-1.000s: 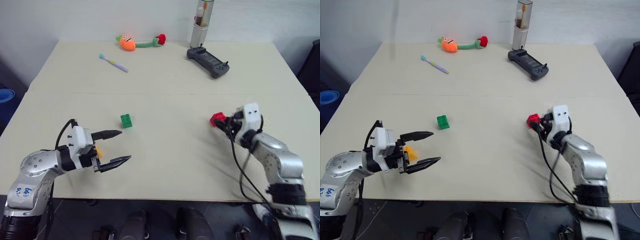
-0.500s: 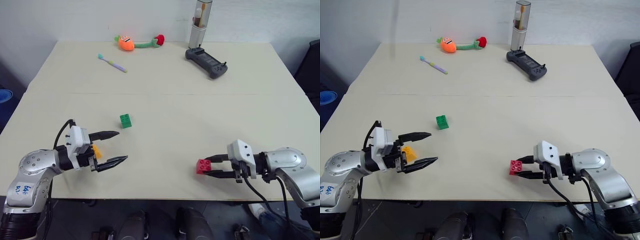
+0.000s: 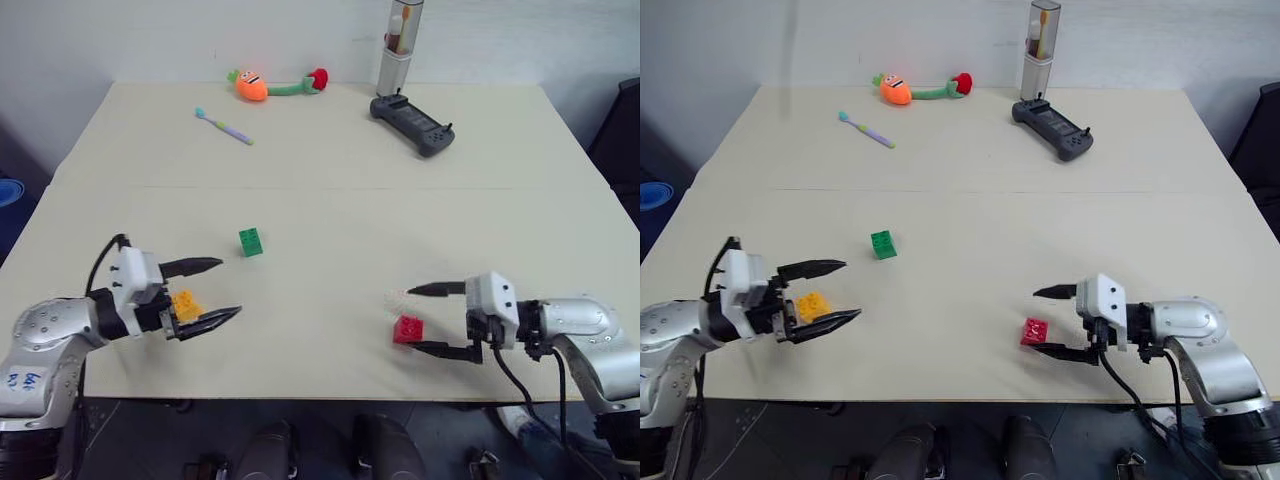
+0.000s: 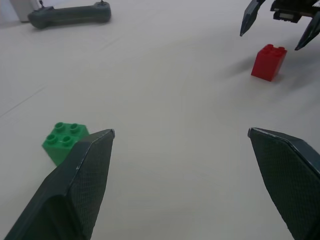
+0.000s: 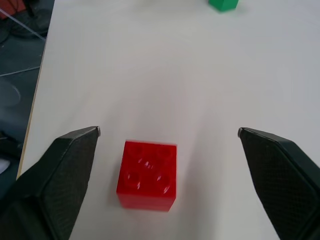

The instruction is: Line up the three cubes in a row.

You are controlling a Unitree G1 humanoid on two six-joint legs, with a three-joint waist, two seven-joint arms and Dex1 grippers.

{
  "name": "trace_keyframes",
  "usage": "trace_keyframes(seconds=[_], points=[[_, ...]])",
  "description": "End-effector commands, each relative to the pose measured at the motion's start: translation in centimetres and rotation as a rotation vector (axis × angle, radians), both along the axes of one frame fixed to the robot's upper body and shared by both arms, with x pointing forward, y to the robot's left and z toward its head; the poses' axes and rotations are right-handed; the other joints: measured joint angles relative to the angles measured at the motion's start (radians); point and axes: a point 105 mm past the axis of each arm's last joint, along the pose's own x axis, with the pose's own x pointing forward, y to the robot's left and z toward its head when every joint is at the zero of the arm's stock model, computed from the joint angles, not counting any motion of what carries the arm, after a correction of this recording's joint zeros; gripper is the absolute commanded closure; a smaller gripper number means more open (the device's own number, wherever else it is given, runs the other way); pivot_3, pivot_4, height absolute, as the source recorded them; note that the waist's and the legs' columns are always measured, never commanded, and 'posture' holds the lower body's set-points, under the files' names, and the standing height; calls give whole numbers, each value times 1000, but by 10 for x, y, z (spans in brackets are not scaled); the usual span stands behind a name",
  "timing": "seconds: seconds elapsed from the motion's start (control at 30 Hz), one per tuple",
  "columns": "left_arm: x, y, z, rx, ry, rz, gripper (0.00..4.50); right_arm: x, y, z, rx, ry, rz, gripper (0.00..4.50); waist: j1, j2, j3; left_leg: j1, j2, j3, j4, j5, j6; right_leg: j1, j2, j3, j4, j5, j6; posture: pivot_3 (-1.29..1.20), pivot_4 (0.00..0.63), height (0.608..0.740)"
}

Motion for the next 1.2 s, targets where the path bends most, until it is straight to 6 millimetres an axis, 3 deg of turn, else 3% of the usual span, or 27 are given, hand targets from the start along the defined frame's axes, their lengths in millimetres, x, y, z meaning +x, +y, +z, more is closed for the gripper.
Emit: trace_keyframes(seconds=[0.03,0.13,0.23,0.27,0.33,0.37,0.5,0.6,0.73,0.83,0.9,1.03,1.2], points=[[0,51,29,-123,-54,218,0,-14,-3,27,108,-64,-20,69,1,0,0,0,0,-1,0,0,0,0,0,0,0,0,0,0,150,740],[0,84,32,-169,-65,365,0,-18,-4,30,180,-79,-50,69,1,0,0,0,1,-1,0,0,0,1,0,-1,0,0,0,0,150,740],[-28,142,-1,-168,58,581,0,-17,0,40,387,-248,-80,69,-10,-2,-1,2,1,0,0,-2,-1,1,0,0,0,0,0,0,150,740],[-34,151,-7,-169,81,613,0,-17,0,41,422,-281,-86,69,-17,-2,-1,2,1,1,-2,-2,-2,0,1,1,0,0,0,0,150,740],[-61,165,-34,-131,184,668,0,-20,6,37,541,-145,-57,69,-25,-1,0,2,2,3,-3,-2,-2,-1,2,1,1,0,-1,0,150,740],[-72,172,-42,-128,212,703,0,-21,9,36,530,-157,-38,69,-26,-1,0,1,2,3,-3,-3,-1,-1,1,1,3,0,-1,0,150,740],[-86,180,-51,-112,232,732,0,-22,19,38,478,-249,12,69,-8,-5,-2,1,1,2,0,-7,-2,0,-1,0,-1,0,-1,0,150,740],[-80,166,-49,-115,236,648,0,-22,25,34,455,-231,54,69,6,-6,-3,2,1,1,0,-9,0,0,-2,0,-1,1,-3,0,150,740],[-61,132,-42,-56,224,470,0,-22,28,29,421,-223,93,69,10,-5,-3,1,1,1,-1,-8,-3,-1,-2,0,-2,1,-4,0,150,740],[-24,100,-20,-45,114,372,0,-21,29,27,413,-215,103,69,17,-4,-2,1,1,1,-1,-8,-3,-1,-2,0,-2,1,-4,0,150,740],[-11,89,-14,-65,115,356,0,-21,29,26,409,-215,105,69,18,-4,-2,1,1,1,-1,-7,-4,0,-2,0,-2,1,-4,0,150,740],[38,32,-9,-22,121,221,0,-21,31,25,404,-220,106,69,18,-4,-2,1,1,2,-1,-4,1,-1,-1,-1,0,1,-3,0,150,740],[74,-15,6,-62,55,96,0,-23,30,28,411,-229,99,69,17,-5,-2,1,0,4,0,-3,1,-1,1,-1,4,2,-2,0,150,740]])
